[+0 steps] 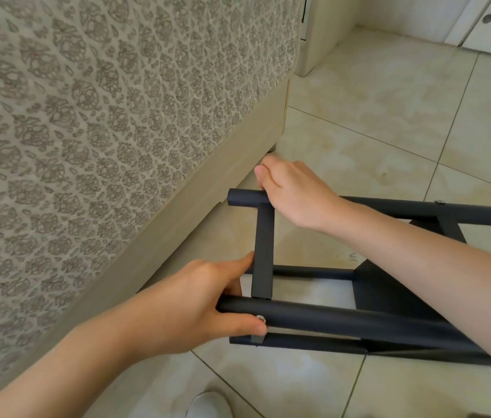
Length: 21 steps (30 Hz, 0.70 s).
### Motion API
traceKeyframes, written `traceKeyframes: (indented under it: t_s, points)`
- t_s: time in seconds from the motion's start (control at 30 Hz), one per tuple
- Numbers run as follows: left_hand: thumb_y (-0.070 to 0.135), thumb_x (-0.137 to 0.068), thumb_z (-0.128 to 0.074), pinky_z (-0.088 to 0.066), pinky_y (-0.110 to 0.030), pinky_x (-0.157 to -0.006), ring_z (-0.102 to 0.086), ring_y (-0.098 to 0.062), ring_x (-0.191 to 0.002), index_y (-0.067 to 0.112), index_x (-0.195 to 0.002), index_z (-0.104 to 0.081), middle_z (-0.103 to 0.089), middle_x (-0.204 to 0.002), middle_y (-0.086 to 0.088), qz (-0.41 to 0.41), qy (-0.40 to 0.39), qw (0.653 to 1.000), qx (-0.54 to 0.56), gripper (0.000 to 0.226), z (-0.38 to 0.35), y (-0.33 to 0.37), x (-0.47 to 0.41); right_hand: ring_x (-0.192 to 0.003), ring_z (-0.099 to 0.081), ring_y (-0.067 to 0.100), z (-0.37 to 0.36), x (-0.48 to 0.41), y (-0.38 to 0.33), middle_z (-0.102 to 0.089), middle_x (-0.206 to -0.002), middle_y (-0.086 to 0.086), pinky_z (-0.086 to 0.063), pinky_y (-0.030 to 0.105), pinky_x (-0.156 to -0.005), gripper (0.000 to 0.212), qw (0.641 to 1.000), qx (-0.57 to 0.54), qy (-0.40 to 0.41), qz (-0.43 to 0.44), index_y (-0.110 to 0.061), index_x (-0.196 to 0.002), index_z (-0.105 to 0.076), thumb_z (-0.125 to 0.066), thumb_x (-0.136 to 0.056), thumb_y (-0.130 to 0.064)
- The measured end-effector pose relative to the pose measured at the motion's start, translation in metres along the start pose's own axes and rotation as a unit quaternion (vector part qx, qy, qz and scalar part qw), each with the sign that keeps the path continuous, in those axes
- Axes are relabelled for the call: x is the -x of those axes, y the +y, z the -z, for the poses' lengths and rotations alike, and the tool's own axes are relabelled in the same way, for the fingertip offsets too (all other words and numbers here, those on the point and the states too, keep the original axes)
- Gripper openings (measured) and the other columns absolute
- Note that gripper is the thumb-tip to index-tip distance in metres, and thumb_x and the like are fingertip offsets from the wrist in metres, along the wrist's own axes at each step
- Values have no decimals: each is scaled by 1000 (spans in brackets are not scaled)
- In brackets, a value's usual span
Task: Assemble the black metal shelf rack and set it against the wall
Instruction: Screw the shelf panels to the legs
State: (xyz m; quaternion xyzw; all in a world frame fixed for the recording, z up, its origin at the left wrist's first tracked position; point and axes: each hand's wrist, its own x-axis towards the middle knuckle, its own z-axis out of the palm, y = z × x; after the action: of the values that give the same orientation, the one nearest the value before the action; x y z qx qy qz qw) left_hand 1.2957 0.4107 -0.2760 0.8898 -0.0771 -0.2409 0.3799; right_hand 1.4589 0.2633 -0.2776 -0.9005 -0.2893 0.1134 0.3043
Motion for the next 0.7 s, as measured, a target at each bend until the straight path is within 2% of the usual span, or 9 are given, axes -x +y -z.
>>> traceKeyframes:
  t_s: [0.1,0.2,0.27,0.4,0.6,0.7]
  points:
    - [70,-72,-62,-42,-26,-60,-53,-5,-63,52,-132,-47,-64,-77,11,1,16,999,31,64,-6,-4,3,-73,-55,35,-2,3,0,-59,-78,14,-47,52,-73,41,1000,13,3,10,-5,-90,-49,-26,-106,-35]
    - [68,-73,-64,-43,-21,-60,-55,-2,-64,44,-147,-40,-64,-76,16,-5,36,998,55,81,-13,-7,9,-73,-55,35,-2,6,-2,-59,-76,15,-47,52,-73,41,1000,9,3,17,-4,-89,-49,-27,-106,-34]
    - [67,-72,-64,-47,-27,-66,-59,-4,-68,47,-146,-36,-66,-78,15,-6,50,996,72,81,-20,-10,12,-74,-55,36,-4,8,-3,-60,-77,16,-47,52,-75,43,1000,5,0,21,-3,-89,-51,-27,-106,-34]
    - [62,-70,-69,-46,-32,-69,-56,-2,-67,51,-141,-36,-66,-77,11,-6,98,986,134,79,-33,-13,15,-75,-55,36,-5,12,-3,-60,-78,16,-46,52,-75,43,1000,9,-4,23,-2,-91,-51,-27,-106,-34]
    - [59,-66,-73,-44,-19,-67,-58,0,-69,53,-133,-44,-68,-79,8,-9,138,976,170,73,-38,-13,14,-74,-55,36,-3,13,-5,-60,-78,16,-46,52,-73,41,1000,11,-2,24,-2,-92,-50,-28,-106,-34]
    - [59,-67,-71,-48,-22,-71,-64,-8,-77,54,-133,-42,-68,-80,11,-18,161,975,149,73,-43,-13,14,-73,-54,36,-4,14,-7,-59,-77,16,-45,52,-73,41,1000,12,-1,25,-3,-91,-49,-28,-107,-33]
